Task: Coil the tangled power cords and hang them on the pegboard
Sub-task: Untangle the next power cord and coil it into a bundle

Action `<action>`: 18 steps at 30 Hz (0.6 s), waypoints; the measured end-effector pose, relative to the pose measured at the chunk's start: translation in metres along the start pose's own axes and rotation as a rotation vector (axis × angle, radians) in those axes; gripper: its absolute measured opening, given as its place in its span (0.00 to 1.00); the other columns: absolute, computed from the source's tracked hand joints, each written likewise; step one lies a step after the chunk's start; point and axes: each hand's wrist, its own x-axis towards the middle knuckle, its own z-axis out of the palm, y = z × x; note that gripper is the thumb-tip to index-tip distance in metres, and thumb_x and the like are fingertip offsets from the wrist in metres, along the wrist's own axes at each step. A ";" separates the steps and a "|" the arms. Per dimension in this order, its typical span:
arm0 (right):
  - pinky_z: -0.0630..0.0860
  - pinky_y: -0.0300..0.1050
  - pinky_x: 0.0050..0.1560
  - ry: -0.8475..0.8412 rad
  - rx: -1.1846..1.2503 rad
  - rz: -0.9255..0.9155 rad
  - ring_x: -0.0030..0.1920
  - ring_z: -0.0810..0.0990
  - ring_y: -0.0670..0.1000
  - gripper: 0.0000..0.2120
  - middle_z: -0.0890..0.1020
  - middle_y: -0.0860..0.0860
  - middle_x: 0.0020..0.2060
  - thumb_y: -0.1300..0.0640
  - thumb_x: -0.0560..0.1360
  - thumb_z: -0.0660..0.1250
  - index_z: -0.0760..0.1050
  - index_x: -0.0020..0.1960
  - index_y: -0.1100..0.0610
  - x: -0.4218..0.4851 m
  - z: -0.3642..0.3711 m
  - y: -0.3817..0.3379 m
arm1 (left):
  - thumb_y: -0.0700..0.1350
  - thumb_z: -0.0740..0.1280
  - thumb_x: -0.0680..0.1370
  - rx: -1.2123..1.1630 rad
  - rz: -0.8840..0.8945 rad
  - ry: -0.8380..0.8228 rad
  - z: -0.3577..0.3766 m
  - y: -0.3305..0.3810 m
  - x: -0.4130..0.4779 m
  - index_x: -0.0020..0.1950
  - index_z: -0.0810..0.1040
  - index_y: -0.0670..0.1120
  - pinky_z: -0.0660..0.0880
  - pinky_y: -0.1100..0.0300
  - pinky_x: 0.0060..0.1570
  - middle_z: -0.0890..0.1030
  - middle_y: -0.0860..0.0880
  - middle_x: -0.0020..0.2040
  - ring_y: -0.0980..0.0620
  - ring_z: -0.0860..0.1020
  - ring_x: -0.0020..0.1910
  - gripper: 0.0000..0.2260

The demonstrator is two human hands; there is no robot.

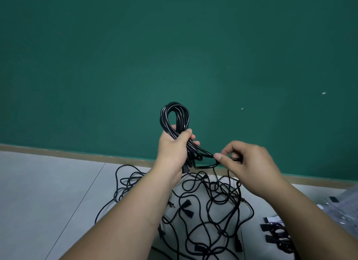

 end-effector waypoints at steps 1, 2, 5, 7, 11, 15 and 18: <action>0.64 0.41 0.31 -0.006 0.045 0.016 0.27 0.66 0.46 0.13 0.72 0.51 0.26 0.41 0.77 0.74 0.80 0.40 0.48 0.001 -0.002 0.001 | 0.41 0.69 0.83 0.008 0.013 0.006 -0.001 0.000 0.001 0.54 0.76 0.48 0.80 0.52 0.42 0.83 0.48 0.40 0.50 0.85 0.38 0.04; 0.64 0.42 0.32 -0.027 0.107 0.036 0.28 0.65 0.47 0.12 0.72 0.52 0.26 0.42 0.76 0.75 0.81 0.41 0.49 0.002 -0.004 0.003 | 0.41 0.69 0.83 0.023 0.029 0.014 -0.002 0.000 0.003 0.55 0.76 0.48 0.81 0.52 0.42 0.83 0.48 0.41 0.51 0.85 0.38 0.04; 0.65 0.43 0.36 -0.168 0.279 0.072 0.30 0.67 0.49 0.11 0.76 0.52 0.28 0.49 0.75 0.79 0.82 0.40 0.52 0.004 -0.015 0.010 | 0.40 0.69 0.83 0.036 0.068 0.043 -0.006 0.001 0.006 0.56 0.75 0.49 0.81 0.50 0.45 0.83 0.48 0.41 0.52 0.84 0.36 0.05; 0.67 0.44 0.38 -0.294 0.313 0.072 0.33 0.70 0.50 0.10 0.78 0.51 0.31 0.50 0.74 0.80 0.83 0.39 0.53 0.004 -0.023 0.014 | 0.40 0.69 0.83 0.036 0.088 0.062 -0.009 0.001 0.008 0.56 0.75 0.49 0.82 0.47 0.48 0.83 0.48 0.41 0.52 0.84 0.36 0.06; 0.70 0.45 0.42 -0.474 0.225 0.111 0.37 0.71 0.49 0.09 0.76 0.49 0.34 0.47 0.74 0.79 0.84 0.42 0.51 0.003 -0.033 0.028 | 0.40 0.69 0.83 0.037 0.107 0.087 -0.014 0.002 0.012 0.55 0.76 0.48 0.81 0.47 0.47 0.83 0.48 0.41 0.52 0.84 0.36 0.05; 0.79 0.55 0.57 -0.609 0.235 0.185 0.42 0.81 0.51 0.05 0.87 0.47 0.42 0.55 0.82 0.72 0.79 0.57 0.53 -0.001 -0.019 0.026 | 0.40 0.69 0.83 0.031 0.101 0.065 -0.011 -0.001 0.011 0.56 0.76 0.48 0.80 0.48 0.47 0.83 0.49 0.40 0.50 0.84 0.36 0.05; 0.79 0.53 0.48 -0.599 0.330 0.220 0.39 0.82 0.50 0.12 0.89 0.50 0.44 0.48 0.83 0.70 0.72 0.63 0.51 -0.005 0.001 0.009 | 0.40 0.69 0.83 0.030 0.080 0.034 -0.004 -0.007 0.007 0.58 0.76 0.46 0.80 0.50 0.44 0.83 0.50 0.38 0.51 0.84 0.36 0.05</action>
